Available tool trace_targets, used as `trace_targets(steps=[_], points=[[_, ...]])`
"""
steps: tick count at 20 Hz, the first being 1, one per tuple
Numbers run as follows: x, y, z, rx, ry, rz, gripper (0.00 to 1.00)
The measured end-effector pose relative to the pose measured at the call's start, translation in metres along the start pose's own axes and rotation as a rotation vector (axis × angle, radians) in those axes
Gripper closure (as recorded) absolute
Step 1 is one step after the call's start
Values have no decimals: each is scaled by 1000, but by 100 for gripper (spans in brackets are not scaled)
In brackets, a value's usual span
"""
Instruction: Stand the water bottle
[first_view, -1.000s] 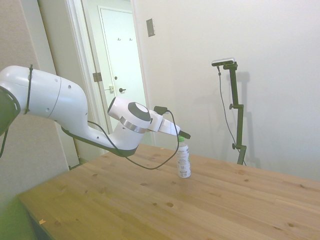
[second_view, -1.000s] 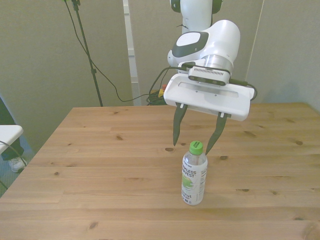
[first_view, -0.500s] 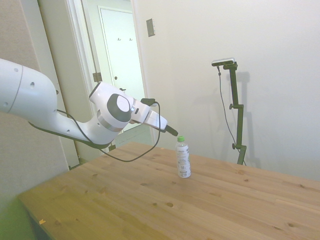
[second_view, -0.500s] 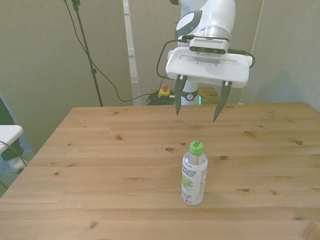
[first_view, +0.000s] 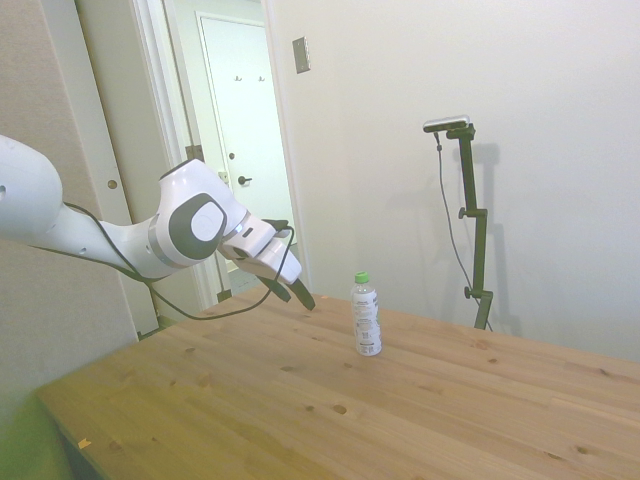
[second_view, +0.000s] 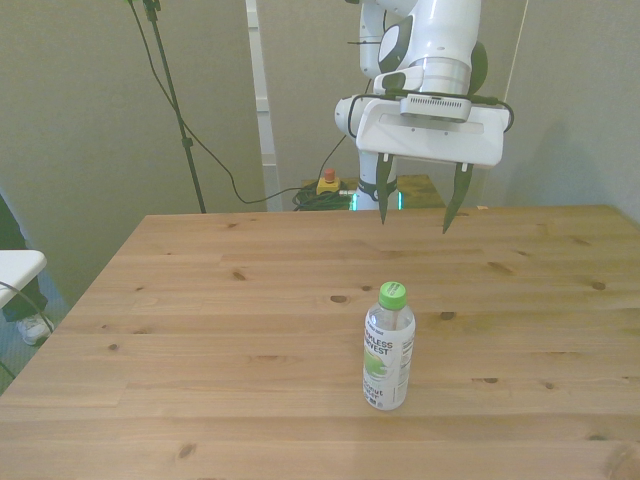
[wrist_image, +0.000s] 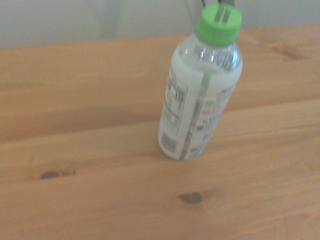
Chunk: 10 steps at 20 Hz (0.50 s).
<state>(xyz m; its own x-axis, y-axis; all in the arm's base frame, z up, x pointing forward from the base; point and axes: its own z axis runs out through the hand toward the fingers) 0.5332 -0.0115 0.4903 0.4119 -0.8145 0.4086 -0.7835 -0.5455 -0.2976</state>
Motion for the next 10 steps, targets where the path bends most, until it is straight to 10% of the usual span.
trace_targets(steps=[10], points=[[-28, 18, 52, -108, -137, -24, 0]])
